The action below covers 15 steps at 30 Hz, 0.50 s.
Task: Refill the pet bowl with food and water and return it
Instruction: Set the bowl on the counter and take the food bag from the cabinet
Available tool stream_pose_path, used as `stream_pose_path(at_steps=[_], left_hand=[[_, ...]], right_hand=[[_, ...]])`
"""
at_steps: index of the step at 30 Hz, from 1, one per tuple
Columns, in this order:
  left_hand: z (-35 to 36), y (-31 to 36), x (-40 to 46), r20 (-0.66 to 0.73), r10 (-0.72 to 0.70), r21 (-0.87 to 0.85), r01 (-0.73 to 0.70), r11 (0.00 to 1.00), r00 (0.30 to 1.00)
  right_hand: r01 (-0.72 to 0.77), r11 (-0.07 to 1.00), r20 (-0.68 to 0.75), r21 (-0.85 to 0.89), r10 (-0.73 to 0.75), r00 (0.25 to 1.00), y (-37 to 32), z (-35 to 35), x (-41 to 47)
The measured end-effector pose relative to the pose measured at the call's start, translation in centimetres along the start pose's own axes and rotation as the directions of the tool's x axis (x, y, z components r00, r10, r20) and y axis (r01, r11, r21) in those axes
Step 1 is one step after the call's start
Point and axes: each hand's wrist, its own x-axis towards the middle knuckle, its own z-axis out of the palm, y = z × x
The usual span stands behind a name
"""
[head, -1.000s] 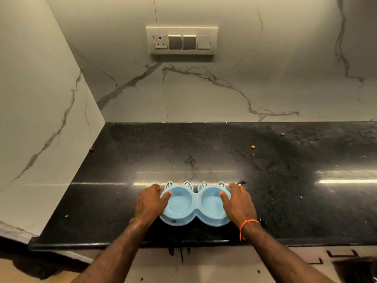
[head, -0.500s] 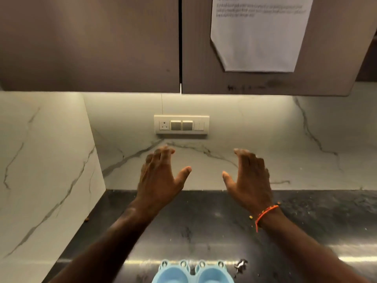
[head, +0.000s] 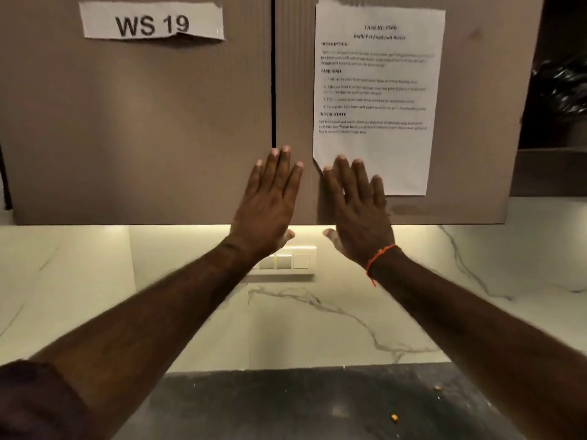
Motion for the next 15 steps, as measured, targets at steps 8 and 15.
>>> stream_pose_path(at_steps=[8,15], left_hand=[[1.7,0.3,0.2,-0.161,0.062,0.075,-0.051,0.996,0.985],[-1.7,0.5,-0.9,-0.089,0.114,-0.161,-0.127,0.979,0.989]], right_hand=[[-0.003,1.000,-0.100,-0.018,0.001,0.995,-1.1,1.1,0.7],[0.020,1.000,-0.111,0.015,-0.018,0.994,-1.2,-0.4,-0.4]])
